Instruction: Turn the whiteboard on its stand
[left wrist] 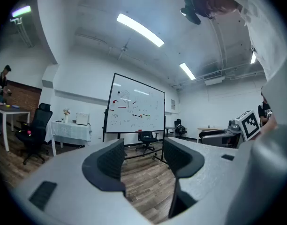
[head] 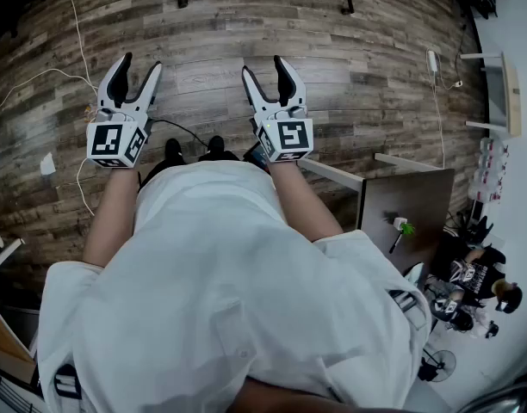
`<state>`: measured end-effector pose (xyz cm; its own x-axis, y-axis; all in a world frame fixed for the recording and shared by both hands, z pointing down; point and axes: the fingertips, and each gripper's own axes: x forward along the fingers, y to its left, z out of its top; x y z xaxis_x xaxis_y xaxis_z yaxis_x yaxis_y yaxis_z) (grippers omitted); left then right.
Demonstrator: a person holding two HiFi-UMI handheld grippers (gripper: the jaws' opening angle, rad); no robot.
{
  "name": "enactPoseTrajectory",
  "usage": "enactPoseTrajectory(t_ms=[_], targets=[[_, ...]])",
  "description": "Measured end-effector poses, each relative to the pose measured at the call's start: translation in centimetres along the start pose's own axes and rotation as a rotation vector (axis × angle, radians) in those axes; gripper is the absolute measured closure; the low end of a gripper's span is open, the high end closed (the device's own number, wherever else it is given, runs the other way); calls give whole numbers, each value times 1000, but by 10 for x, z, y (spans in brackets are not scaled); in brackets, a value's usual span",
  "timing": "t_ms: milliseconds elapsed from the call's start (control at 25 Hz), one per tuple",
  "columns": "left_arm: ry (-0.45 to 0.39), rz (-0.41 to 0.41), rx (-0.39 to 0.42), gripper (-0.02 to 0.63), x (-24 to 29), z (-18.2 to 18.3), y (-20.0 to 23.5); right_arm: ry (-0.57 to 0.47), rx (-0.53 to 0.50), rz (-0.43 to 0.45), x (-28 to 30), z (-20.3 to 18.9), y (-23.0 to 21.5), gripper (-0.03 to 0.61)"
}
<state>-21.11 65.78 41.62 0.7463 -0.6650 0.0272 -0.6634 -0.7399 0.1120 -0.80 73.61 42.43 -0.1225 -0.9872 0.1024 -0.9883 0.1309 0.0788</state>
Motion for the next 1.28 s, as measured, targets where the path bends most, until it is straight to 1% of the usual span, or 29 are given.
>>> enactPoseTrajectory(t_ms=[160,320,440,600,840,1080,1280], targets=[[8,16,1,362,-13,1,16,21,7,8,7,-5,15,314],[-2,16,5,362,-10,2,27,9,-18,12,18,1,11,316],[16,7,5,362,-8,-7,30,1,1,15,19,-2,8,305],[40,-11,-3,362,-5,-20,22,20,29,21,10,-16,7,305],[73,-61,20,362,6,-40,-1,43,38,11,8,-38,3,307],[90,-40,-10,362,17,-54,-4,51,32,14,14,-46,-10,307],[85,-55,-14,362,33,-52,-21,43,42,11,4,-45,-29,310]])
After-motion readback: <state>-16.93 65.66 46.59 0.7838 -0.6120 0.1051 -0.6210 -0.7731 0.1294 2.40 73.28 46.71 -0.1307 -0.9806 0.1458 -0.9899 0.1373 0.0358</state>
